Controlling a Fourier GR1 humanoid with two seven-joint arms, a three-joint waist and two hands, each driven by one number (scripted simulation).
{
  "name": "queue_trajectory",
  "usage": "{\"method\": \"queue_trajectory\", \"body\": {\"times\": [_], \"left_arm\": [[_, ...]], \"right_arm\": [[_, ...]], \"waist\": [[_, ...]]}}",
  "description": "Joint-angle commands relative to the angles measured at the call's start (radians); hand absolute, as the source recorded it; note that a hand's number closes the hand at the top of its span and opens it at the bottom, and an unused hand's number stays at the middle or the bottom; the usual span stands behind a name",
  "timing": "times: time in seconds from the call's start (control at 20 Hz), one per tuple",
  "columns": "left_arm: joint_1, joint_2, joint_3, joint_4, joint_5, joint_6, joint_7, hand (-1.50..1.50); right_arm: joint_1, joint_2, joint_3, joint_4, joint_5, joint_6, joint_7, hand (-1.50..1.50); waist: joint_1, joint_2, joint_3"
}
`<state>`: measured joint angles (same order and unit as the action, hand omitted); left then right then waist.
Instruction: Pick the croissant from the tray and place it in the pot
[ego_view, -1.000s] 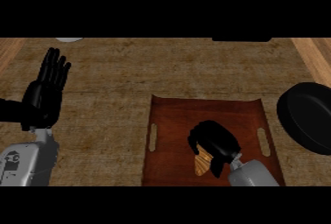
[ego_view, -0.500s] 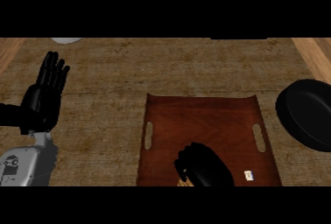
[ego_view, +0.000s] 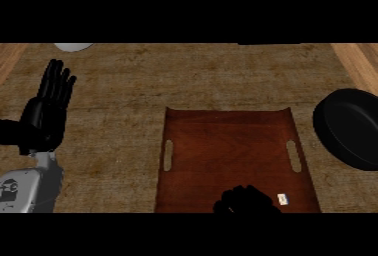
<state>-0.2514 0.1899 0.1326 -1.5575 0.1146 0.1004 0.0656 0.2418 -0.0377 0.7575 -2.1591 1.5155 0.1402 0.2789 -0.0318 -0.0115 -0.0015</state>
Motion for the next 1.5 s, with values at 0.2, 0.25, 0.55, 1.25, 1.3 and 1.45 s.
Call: {"method": "queue_trajectory", "body": {"times": [0.2, 0.25, 0.55, 1.25, 1.3, 1.45], "left_arm": [[-0.023, 0.035, 0.041, 0.045, 0.032, -0.046, -0.04, 0.0], [-0.041, 0.008, -0.001, 0.007, 0.006, -0.012, 0.016, 0.0], [-0.006, -0.024, -0.026, -0.017, -0.009, -0.004, -0.012, 0.0], [-0.015, 0.015, 0.012, -0.026, 0.016, -0.02, 0.022, 0.0], [-0.022, -0.005, 0.003, 0.003, 0.003, -0.004, 0.003, 0.0], [0.021, 0.007, 0.001, -0.033, 0.012, -0.034, -0.009, 0.0]], "right_arm": [[0.01, -0.005, -0.118, -0.427, 0.052, 0.039, 0.105, 1.5], [0.009, -0.012, -0.185, -0.436, 0.029, 0.042, 0.105, 1.5], [-0.003, -0.044, -0.513, -0.524, -0.195, 0.116, 0.053, 1.5], [-0.268, -0.165, -1.258, -0.004, -0.635, 0.105, -0.241, 1.5], [-0.305, -0.224, -1.312, 0.005, -0.708, 0.168, -0.254, 1.5], [-0.337, -0.328, -1.429, 0.254, -0.805, 0.113, -0.413, 1.5]], "waist": [[0.011, 0.01, 0.0], [0.018, 0.011, 0.002], [0.029, 0.013, 0.003], [0.021, 0.011, 0.006], [0.01, 0.011, 0.005], [0.031, 0.012, 0.005]]}}
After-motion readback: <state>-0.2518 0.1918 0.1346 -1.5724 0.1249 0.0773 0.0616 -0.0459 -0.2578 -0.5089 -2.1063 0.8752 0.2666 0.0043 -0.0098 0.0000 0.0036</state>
